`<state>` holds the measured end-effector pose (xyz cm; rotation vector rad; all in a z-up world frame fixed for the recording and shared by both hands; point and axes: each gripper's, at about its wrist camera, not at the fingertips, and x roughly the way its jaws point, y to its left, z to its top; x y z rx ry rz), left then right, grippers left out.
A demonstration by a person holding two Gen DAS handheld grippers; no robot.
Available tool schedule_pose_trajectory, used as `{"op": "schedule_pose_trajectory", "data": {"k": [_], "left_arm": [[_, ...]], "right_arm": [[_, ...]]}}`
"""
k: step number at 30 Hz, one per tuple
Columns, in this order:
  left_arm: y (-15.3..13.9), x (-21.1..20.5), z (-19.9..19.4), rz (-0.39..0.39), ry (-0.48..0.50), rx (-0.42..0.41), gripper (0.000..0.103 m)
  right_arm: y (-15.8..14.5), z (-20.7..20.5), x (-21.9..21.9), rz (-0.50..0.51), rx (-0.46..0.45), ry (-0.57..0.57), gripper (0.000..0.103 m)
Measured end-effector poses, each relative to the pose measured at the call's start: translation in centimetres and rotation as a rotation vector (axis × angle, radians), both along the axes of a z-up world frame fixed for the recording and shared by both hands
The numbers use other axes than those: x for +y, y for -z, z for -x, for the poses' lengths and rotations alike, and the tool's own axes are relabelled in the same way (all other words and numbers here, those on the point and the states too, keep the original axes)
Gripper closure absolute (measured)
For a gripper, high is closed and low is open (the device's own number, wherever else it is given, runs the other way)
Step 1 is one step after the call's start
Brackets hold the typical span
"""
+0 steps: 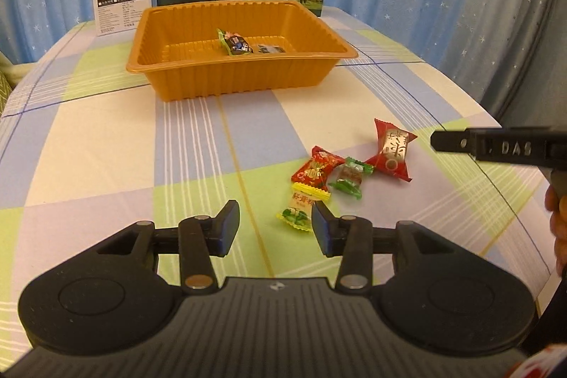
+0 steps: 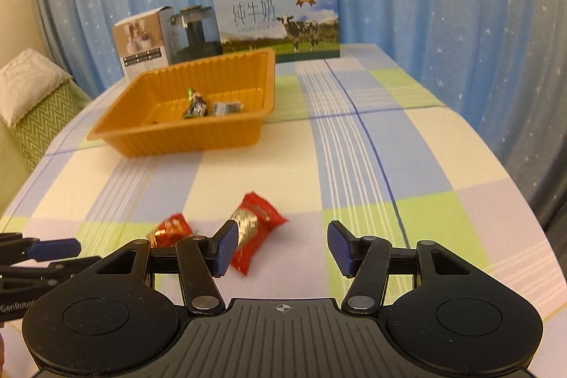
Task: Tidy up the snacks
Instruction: 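Move both tools back to the candies and grasp a yellow candy with left tool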
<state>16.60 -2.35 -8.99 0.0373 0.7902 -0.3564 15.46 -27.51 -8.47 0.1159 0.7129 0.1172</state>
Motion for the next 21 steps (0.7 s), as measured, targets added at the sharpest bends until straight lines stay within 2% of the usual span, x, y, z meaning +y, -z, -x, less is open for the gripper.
{"op": "schedule_pose_trajectory", "data": {"k": [5,11,14,17,21], "left_arm": [[0.4,-0.8,-0.7,0.002,0.038,0.002,0.062],[1.3,-2.0,-2.0,-0.047,0.077,-0.008,0.063],[1.8,-2.3,-2.7,-0.036,0.079,0.012,0.069],[2.1,-2.8,-2.9,-0.056,0.1,0.017,0.07],[2.6,-3.1,-3.0,-0.072,0.107,0.026,0.076]], "right_arm": [[0.4,-0.2,0.5,-0.003,0.011,-0.007,0.047],[0.6,-0.6,0.3,-0.019,0.021,0.001,0.047],[0.7,-0.8,0.1,-0.028,0.029,0.011,0.047],[0.8,-1.0,0.0,-0.03,0.033,0.015,0.047],[0.9,-1.1,-0.2,-0.043,0.04,0.023,0.047]]}}
